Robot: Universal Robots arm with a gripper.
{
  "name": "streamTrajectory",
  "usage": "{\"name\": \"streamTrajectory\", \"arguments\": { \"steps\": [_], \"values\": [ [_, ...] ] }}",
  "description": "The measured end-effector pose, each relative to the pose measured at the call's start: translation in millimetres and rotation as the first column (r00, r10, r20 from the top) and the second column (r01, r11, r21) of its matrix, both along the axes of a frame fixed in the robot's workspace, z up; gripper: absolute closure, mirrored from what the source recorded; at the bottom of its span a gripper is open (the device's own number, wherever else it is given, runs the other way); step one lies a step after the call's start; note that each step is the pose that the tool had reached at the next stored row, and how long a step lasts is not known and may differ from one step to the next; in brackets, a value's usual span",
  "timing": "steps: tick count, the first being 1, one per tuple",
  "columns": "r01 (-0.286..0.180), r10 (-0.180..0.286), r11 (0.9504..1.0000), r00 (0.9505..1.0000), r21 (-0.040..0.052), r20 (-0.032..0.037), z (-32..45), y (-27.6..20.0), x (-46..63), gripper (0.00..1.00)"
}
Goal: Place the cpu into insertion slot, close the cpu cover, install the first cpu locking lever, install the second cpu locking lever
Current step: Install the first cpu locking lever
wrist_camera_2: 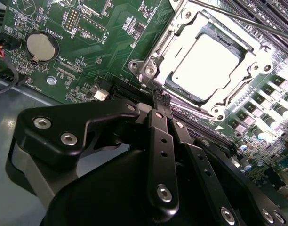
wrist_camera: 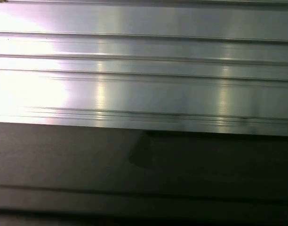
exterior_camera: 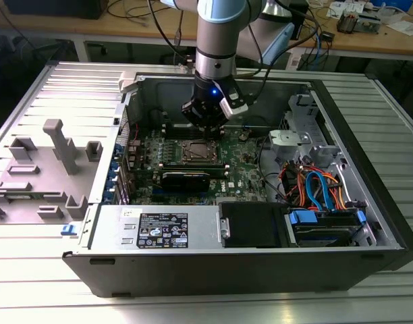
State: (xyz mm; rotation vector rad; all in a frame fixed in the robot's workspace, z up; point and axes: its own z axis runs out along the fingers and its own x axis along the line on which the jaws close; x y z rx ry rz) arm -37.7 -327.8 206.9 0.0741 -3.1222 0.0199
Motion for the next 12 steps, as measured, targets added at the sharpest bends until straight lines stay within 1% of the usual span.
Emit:
{"name": "streamTrajectory", "arguments": {
  "steps": [7,12],
  "values": [
    [0.000,0.000,1.0000,1.0000,-0.0003,0.0000,-0.6,0.0,0.0,0.89],
    [0.000,0.000,1.0000,1.0000,-0.0005,0.0001,0.9,0.0,0.0,0.89]
  ]
}}
